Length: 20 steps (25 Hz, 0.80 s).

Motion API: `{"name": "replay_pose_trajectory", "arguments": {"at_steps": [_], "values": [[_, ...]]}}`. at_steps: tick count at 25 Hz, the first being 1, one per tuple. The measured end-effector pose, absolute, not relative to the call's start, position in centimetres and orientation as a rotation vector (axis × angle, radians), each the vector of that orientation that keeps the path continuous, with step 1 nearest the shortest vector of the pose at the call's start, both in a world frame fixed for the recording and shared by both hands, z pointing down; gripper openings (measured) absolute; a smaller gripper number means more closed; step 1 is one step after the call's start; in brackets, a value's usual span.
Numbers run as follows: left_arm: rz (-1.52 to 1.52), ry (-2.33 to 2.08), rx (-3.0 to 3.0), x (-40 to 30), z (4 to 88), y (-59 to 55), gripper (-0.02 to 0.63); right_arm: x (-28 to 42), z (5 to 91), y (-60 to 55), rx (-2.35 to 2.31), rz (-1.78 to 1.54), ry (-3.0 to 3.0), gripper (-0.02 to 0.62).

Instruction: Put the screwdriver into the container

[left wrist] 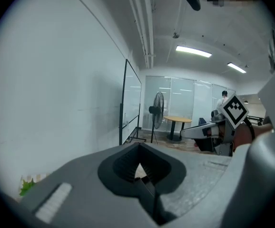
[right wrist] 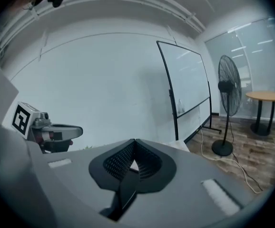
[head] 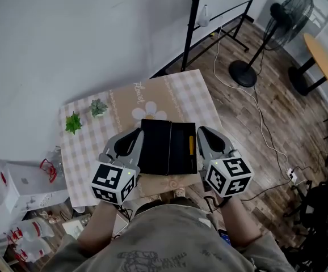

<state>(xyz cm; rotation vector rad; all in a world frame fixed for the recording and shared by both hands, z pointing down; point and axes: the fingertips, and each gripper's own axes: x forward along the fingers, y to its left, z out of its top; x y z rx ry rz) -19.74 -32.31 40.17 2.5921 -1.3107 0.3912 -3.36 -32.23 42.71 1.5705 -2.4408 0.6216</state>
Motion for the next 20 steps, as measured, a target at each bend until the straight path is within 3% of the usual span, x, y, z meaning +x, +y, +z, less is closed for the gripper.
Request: {"name": "replay_pose_trajectory", "arguments": {"at_steps": [11, 20], "values": [[0.267, -1.380, 2.758, -19.0, 31.1, -29.7, 0.000, -1.5, 30.4, -27.6, 1.668, 0.220, -2.629, 0.028], [0.244, -1.376, 2.793, -18.4, 29.7, -27.1, 0.000, -0.9, 28.1, -24.4, 1.672, 0.131, -2.654, 0.026]]}}
